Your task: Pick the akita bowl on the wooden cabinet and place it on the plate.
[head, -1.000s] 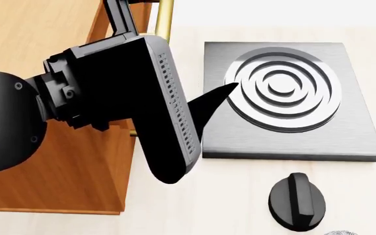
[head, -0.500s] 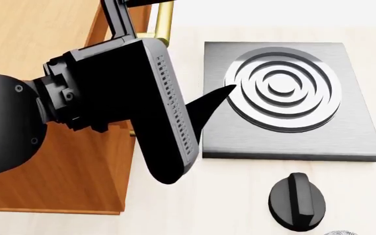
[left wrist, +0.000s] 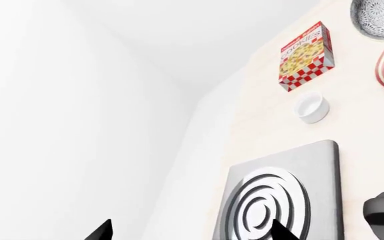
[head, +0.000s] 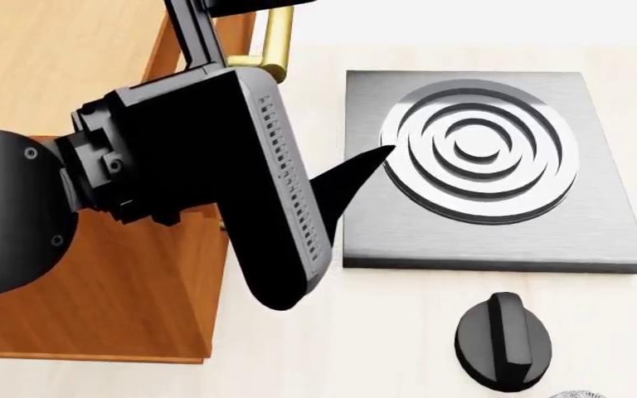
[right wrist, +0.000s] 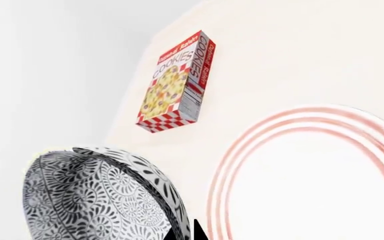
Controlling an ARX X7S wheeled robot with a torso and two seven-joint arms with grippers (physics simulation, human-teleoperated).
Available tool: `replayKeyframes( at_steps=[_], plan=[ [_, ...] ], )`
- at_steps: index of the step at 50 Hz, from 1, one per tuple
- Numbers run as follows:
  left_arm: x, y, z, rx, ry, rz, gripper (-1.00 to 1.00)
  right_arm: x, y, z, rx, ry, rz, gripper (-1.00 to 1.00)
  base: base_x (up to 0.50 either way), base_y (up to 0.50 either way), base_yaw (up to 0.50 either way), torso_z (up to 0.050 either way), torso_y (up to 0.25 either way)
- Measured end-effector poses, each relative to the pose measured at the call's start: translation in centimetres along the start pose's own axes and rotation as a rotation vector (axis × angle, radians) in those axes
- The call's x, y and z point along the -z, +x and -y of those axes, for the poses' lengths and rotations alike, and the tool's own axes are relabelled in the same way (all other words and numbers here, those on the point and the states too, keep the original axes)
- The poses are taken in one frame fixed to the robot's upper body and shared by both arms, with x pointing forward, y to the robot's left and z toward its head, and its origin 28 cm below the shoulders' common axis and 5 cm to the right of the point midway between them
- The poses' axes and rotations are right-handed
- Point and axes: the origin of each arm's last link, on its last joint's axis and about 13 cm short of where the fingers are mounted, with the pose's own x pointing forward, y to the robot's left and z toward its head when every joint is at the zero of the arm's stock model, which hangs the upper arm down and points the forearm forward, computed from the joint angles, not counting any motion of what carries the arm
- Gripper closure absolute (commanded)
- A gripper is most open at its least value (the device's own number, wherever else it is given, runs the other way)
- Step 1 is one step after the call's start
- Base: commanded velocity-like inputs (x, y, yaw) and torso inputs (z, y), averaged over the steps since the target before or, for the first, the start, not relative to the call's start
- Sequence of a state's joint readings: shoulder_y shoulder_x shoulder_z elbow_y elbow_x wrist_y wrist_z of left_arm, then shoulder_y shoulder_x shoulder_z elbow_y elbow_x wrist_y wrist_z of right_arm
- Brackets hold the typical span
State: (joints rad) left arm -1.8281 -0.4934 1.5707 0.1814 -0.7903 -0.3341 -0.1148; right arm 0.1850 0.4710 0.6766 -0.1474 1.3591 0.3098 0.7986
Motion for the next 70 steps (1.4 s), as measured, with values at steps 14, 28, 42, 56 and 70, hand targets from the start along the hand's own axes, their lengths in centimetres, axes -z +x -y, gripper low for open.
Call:
replayKeyframes(
  at_steps=[14,28,42,56,70],
  plan=[
    [0.3,0.0,0.1,-0.001,-0.005,-0.003,-1.00,0.1,0.8,1.1,0.050,0.014,0.008,1.00,0.00,0.00,0.00,0.001,0.001],
    [0.4,0.0,0.1,-0.002,-0.009,-0.003,-1.00,0.7,2.0,2.7,0.112,0.041,-0.006,1.00,0.00,0.00,0.00,0.000,0.000],
    [0.6,0.1,0.2,-0.001,-0.014,-0.004,-1.00,1.0,2.5,3.4,0.146,0.075,-0.025,1.00,0.00,0.00,0.00,0.000,0.001],
    [0.9,0.1,0.4,0.000,-0.022,-0.008,-1.00,1.3,3.0,3.7,0.165,0.088,-0.034,1.00,0.00,0.00,0.00,0.000,0.000],
    [1.1,0.2,0.6,0.003,-0.026,-0.012,-1.00,1.4,3.3,4.5,0.194,0.105,-0.030,1.00,0.00,0.00,0.00,0.000,0.001]
  ],
)
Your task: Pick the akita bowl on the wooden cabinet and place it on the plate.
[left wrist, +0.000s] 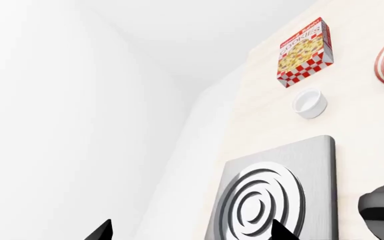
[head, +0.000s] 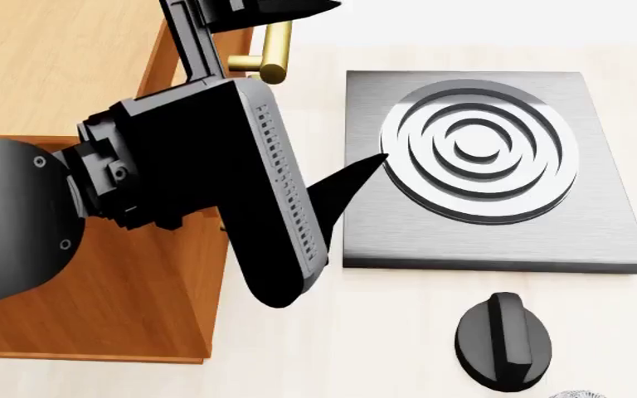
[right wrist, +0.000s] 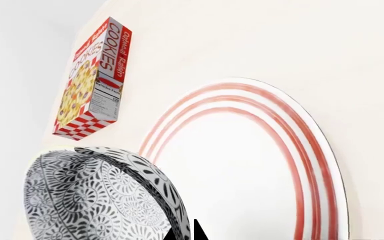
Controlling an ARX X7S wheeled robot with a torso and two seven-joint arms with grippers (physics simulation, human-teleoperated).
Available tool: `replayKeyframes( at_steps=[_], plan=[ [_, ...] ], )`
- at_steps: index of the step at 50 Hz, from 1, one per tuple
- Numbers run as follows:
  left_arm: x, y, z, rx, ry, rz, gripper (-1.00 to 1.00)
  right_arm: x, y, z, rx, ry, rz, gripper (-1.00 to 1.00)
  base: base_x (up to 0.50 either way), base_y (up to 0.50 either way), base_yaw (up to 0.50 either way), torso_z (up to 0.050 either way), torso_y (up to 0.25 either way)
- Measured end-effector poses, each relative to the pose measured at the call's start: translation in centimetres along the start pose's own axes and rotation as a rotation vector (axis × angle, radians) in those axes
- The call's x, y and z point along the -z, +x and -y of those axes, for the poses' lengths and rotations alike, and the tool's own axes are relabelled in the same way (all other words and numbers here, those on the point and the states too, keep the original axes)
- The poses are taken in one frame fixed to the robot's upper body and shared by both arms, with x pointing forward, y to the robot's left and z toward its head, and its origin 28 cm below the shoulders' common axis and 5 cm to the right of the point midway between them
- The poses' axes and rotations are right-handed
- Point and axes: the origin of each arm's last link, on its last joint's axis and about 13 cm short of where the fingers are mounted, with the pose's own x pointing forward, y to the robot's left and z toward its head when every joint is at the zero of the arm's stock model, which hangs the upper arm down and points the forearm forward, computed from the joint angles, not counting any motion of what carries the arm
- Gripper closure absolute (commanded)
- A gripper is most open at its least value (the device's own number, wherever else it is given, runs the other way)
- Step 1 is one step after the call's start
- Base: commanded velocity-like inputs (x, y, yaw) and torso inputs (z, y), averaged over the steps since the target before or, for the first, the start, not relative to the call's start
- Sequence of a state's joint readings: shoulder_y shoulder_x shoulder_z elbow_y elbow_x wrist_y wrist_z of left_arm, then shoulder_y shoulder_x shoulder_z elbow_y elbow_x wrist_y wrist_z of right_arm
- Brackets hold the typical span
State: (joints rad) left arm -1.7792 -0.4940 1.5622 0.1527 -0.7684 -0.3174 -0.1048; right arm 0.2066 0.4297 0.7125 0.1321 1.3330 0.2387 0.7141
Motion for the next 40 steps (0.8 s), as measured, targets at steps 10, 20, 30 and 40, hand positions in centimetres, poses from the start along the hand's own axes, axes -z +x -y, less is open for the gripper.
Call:
replayKeyframes(
  at_steps=[10,20,30,40],
  plan=[
    [0.1,0.0,0.0,0.001,-0.001,-0.002,-1.00,0.2,0.3,0.4,0.014,0.009,-0.003,1.00,0.00,0.00,0.00,0.001,0.000],
    [0.2,0.1,0.1,0.003,-0.002,-0.002,-1.00,0.4,0.6,0.8,0.032,0.013,-0.003,1.00,0.00,0.00,0.00,0.000,0.000],
    [0.3,0.1,0.1,0.003,-0.004,-0.005,-1.00,0.5,0.8,1.1,0.041,0.013,-0.003,1.00,0.00,0.00,0.00,0.000,0.001],
    [0.5,0.1,0.2,0.002,-0.007,-0.007,-1.00,0.5,0.8,1.0,0.030,0.002,0.003,-1.00,0.00,0.00,0.00,0.000,0.000]
  ],
)
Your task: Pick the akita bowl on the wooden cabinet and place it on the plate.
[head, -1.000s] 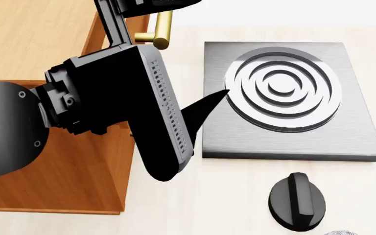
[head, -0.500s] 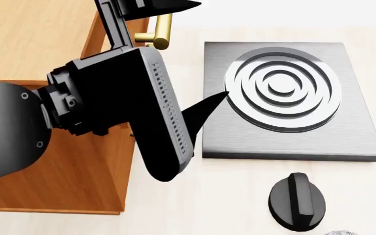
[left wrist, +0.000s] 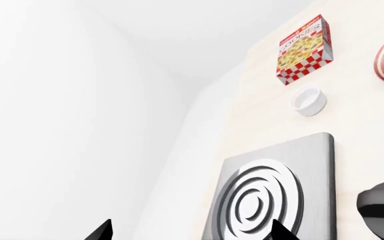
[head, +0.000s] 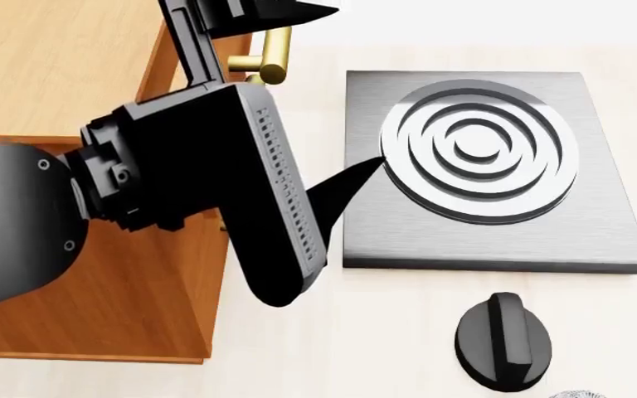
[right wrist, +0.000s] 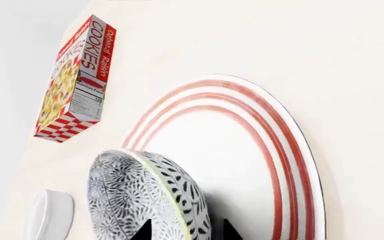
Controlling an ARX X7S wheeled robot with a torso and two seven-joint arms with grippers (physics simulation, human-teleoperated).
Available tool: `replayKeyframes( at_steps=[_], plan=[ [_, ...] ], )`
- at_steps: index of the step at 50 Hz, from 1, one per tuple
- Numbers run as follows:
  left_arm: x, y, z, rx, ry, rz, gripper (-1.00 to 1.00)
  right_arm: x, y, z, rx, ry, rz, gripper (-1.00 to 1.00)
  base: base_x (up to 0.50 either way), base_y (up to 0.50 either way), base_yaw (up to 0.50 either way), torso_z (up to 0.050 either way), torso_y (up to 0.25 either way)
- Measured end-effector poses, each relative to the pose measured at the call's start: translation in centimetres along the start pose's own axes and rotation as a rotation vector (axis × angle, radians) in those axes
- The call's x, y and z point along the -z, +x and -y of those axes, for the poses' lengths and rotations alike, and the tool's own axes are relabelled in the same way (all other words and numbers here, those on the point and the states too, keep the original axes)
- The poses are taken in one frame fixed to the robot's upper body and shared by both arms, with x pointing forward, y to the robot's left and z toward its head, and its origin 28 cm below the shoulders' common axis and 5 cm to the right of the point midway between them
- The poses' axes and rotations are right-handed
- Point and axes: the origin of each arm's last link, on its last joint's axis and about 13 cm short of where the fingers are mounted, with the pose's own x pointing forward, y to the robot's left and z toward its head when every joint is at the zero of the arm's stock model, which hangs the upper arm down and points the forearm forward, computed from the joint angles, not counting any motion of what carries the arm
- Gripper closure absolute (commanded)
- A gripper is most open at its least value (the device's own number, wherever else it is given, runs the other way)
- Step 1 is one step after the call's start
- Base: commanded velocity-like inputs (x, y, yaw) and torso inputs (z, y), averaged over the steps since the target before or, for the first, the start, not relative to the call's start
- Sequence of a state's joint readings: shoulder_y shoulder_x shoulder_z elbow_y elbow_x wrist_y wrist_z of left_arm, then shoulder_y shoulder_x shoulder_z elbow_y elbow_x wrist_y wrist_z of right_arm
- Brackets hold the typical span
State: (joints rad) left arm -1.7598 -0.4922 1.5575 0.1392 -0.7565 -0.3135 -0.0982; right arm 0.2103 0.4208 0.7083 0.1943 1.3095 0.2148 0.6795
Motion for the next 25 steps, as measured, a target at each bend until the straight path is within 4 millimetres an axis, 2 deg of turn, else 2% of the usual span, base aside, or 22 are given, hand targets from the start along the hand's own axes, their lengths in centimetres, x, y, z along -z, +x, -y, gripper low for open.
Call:
replayKeyframes(
  at_steps=[25],
  plan=[
    [0.28,-0.14,0.07,-0.006,-0.008,-0.007,-1.00,-0.10,-0.11,-0.06,-0.015,-0.004,0.012,-1.00,0.00,0.00,0.00,0.000,0.000]
  ],
)
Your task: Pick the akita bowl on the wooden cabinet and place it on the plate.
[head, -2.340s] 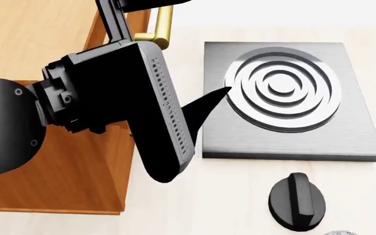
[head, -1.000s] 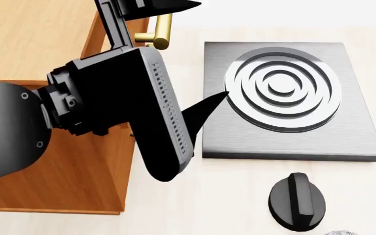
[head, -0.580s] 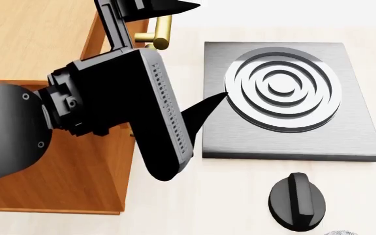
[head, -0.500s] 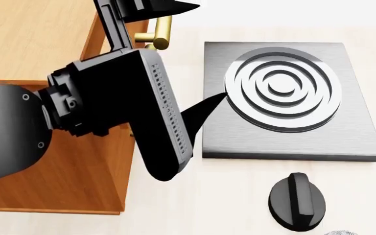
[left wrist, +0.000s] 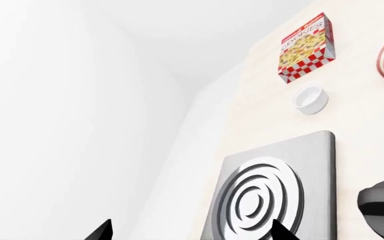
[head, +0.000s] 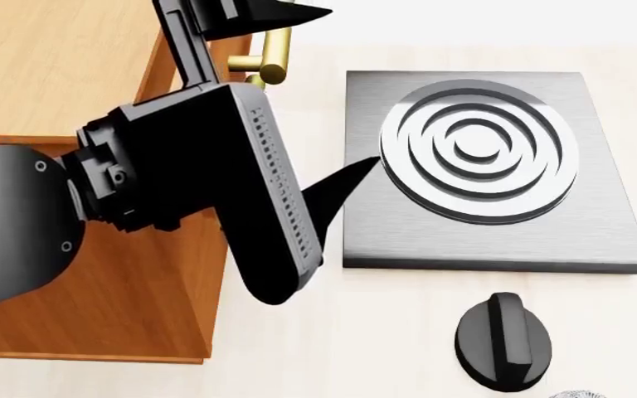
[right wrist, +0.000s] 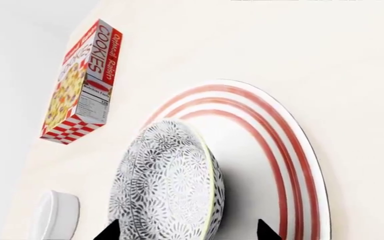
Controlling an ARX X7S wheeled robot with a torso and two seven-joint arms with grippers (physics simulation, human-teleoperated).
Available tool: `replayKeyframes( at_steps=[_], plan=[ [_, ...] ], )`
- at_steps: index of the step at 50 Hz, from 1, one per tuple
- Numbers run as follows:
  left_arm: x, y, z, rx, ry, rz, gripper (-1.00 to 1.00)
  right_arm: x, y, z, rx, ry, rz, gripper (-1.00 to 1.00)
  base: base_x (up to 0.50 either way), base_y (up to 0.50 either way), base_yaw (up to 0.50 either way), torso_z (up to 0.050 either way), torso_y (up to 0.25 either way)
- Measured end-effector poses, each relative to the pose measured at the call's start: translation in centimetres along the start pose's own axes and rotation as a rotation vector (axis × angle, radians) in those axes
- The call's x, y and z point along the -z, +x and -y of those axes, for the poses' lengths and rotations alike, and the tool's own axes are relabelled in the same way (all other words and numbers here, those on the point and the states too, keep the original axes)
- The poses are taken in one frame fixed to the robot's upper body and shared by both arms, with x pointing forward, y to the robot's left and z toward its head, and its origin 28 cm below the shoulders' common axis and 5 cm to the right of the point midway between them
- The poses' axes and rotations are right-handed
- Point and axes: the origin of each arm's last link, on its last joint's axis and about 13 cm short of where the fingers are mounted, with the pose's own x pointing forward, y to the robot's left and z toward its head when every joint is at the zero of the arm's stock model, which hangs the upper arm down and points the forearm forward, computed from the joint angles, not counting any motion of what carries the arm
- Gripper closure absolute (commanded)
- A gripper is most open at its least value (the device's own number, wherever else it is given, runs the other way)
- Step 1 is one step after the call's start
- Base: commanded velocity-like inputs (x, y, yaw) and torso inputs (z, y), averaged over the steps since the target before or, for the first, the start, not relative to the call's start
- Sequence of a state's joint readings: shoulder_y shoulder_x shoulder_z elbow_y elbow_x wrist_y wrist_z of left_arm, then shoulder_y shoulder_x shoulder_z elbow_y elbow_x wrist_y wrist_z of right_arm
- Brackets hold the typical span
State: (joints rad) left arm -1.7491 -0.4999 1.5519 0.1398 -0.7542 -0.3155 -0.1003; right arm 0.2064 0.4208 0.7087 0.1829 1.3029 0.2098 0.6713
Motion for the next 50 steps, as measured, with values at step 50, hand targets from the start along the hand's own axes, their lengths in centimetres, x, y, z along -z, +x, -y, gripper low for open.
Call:
replayKeyframes(
  at_steps=[50],
  plan=[
    [-0.1,-0.7,-0.3,-0.026,-0.009,-0.005,-1.00,-3.2,-5.1,-5.1,-0.210,-0.033,0.062,-1.00,0.00,0.00,0.00,0.000,0.000]
  ],
)
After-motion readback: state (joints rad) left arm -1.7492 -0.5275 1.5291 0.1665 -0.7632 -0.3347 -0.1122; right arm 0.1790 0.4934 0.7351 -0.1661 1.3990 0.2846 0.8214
